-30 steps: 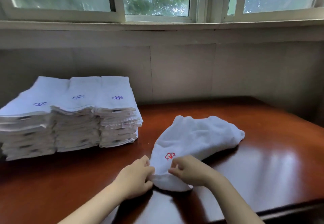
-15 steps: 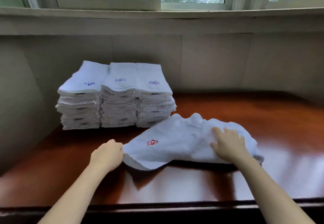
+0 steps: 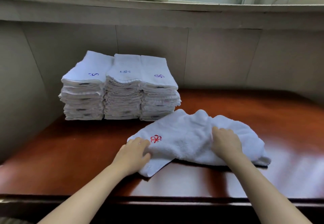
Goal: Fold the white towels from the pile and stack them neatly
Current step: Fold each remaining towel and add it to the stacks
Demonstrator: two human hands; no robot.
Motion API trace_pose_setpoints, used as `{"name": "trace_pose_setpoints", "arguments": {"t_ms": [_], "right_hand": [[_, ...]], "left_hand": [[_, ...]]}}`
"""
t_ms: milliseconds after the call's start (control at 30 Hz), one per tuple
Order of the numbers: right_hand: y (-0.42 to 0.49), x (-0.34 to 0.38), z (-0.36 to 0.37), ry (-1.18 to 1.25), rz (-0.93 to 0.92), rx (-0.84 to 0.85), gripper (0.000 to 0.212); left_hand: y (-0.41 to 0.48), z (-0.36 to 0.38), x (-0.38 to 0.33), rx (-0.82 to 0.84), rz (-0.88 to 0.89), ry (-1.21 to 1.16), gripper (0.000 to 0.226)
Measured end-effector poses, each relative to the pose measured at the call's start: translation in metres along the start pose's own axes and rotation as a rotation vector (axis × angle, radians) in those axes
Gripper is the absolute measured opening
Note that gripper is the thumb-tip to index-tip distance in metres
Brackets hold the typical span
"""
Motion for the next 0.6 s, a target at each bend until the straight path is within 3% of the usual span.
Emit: {"name": "trace_pose_setpoints", "arguments": {"t_ms": [100, 167, 300, 400, 500, 600], "right_hand": [[0.002, 0.0, -0.003, 0.091, 0.011, -0.045, 0.017], [0.002, -0.005, -0.008, 0.252, 0.04, -0.068, 0.019], [0.001, -0.011, 0.0, 0.315, 0.069, 0.129, 0.043], [-0.003, -0.011, 0.004, 0.346, 0.059, 0.186, 0.052], [-0.008, -0.009, -0.005, 0.292, 0.033, 0.088, 0.056], [-0.013, 0.0, -0.018, 0.262, -0.08, -0.103, 0.057]], "left_hand": [[-0.003, -0.009, 0.002, 0.021, 0.021, -0.103, 0.018], [-0.006, -0.017, 0.005, 0.077, 0.026, -0.12, 0.032], [-0.011, -0.031, 0.02, 0.089, -0.09, -0.074, 0.033], [-0.015, -0.038, 0.026, -0.002, -0.183, -0.025, 0.037], [-0.016, -0.038, 0.026, -0.086, -0.215, 0.028, 0.035], [-0.01, -0.025, 0.034, 0.008, -0.286, -0.057, 0.057]]}}
Point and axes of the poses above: each hand's wrist, its own y-axis towards the middle knuckle, its own z-axis out of the palm, x = y × z, the point moved 6 cm from there along y, towards the middle knuckle, and after that the axes turned 6 degrees about x, right-handed, at the moved point
